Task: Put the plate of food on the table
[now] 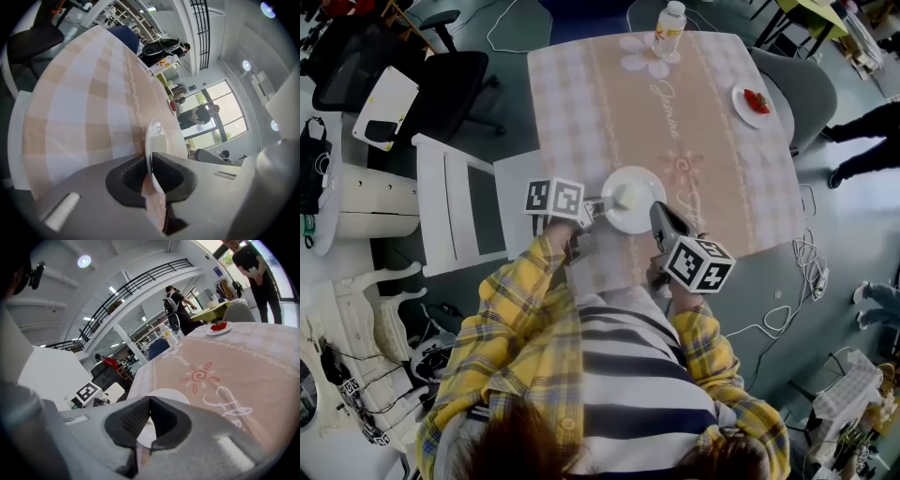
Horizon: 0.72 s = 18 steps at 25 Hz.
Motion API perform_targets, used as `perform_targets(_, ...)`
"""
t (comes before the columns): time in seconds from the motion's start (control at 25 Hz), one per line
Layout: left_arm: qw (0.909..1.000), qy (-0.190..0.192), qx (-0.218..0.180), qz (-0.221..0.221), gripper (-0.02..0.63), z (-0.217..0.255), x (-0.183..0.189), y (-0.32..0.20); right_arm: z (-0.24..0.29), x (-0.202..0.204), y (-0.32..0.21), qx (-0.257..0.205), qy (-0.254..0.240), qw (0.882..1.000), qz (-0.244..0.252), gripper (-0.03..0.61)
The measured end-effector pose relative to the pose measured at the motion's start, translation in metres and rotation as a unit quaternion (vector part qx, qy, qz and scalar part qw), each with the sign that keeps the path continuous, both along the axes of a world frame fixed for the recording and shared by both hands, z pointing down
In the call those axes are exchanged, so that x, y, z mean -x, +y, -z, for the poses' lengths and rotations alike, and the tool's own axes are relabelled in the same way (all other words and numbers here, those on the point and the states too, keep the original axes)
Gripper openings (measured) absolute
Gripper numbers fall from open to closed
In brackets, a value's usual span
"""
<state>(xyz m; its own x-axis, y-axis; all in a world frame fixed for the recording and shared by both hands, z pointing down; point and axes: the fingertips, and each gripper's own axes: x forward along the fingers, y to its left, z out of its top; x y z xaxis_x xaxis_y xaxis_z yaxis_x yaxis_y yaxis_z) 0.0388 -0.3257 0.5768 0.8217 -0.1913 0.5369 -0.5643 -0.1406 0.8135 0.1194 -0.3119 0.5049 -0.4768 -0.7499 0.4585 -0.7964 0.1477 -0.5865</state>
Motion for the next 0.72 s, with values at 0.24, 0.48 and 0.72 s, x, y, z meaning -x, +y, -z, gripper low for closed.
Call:
perform_targets(0.24,0.994,-0.07,-0.027,-0.079,0.08,-0.005,0.001,0.011,-0.003,-0.004,0.003,0.004,0.0,1.0,-0.003,-0.002)
perform_targets(0.48,0.9631,-0.196,-0.131,-0.13,0.133,-0.008,0.008,0.005,-0.005,-0.002,0.005,0.01,-0.005,1.0,0.0,-0.002)
perform_targets(0.72,0.9122,-0.301,-0.214,-0.177,0.186,-0.013,0.015,0.003,-0.008,0.002,0.006,0.014,-0.005,1.0,0.005,-0.002)
